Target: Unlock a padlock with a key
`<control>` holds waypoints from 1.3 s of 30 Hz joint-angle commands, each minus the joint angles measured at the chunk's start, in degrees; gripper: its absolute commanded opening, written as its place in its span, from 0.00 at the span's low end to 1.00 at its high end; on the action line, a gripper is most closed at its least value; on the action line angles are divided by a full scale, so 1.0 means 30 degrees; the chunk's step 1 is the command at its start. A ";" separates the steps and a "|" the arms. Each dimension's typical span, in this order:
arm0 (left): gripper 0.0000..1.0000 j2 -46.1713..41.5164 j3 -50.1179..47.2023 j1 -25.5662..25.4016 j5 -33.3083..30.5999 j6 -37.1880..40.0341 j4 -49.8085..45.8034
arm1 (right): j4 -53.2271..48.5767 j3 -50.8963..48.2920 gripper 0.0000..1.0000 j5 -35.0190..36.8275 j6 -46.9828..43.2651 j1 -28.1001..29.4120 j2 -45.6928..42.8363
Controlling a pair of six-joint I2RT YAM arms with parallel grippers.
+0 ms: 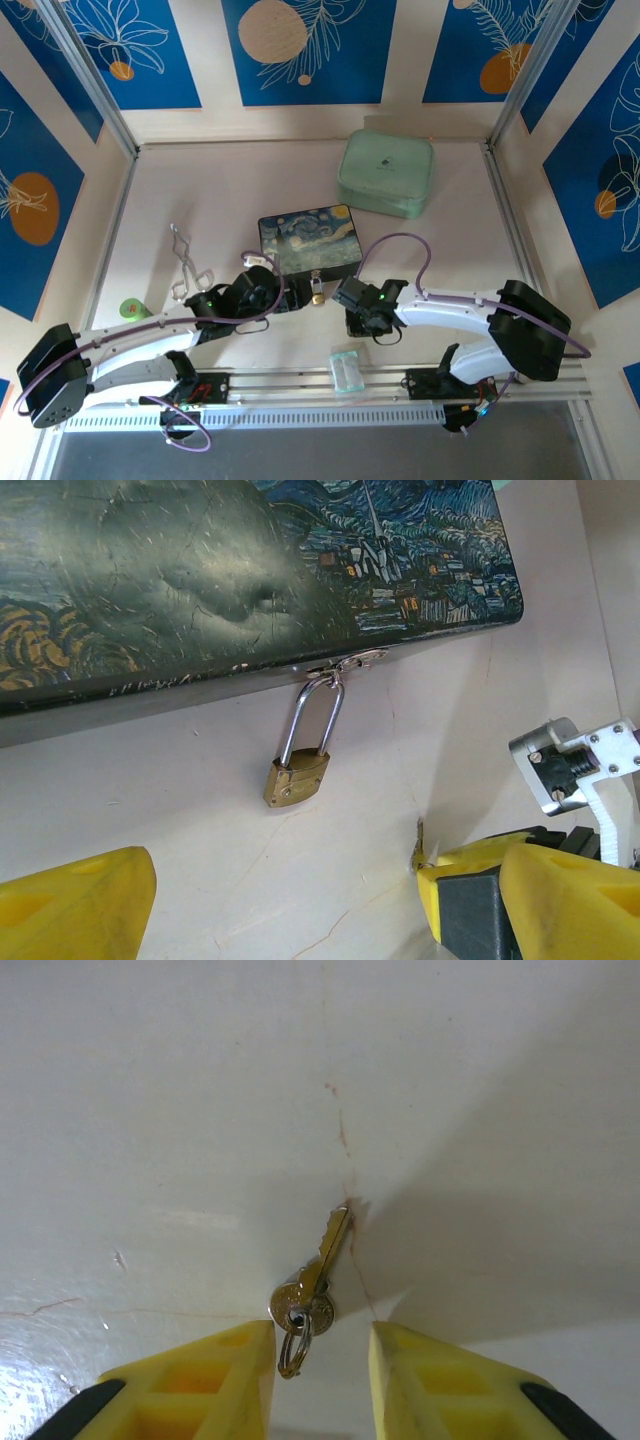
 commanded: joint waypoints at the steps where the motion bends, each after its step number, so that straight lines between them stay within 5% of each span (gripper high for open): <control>1: 0.89 -0.0040 -0.0222 -0.0190 -0.0376 -0.0076 0.0339 | -0.0374 0.0275 0.31 0.0013 -0.0226 -0.0013 0.0140; 21: 0.89 0.0154 -0.0316 -0.0190 -0.0612 -0.0283 0.0325 | 0.0872 0.1222 0.25 -0.0115 -0.1483 -0.0173 0.2594; 33: 0.89 0.0768 -0.0269 -0.0189 -0.0811 -0.0572 0.0560 | 0.1696 -0.0464 0.02 -0.1051 -0.3028 -0.1587 0.1516; 39: 0.88 0.1292 -0.0426 -0.0190 -0.1006 -0.1175 0.1860 | 0.1471 -0.1275 0.00 -0.1931 -0.4516 -0.2869 -0.0301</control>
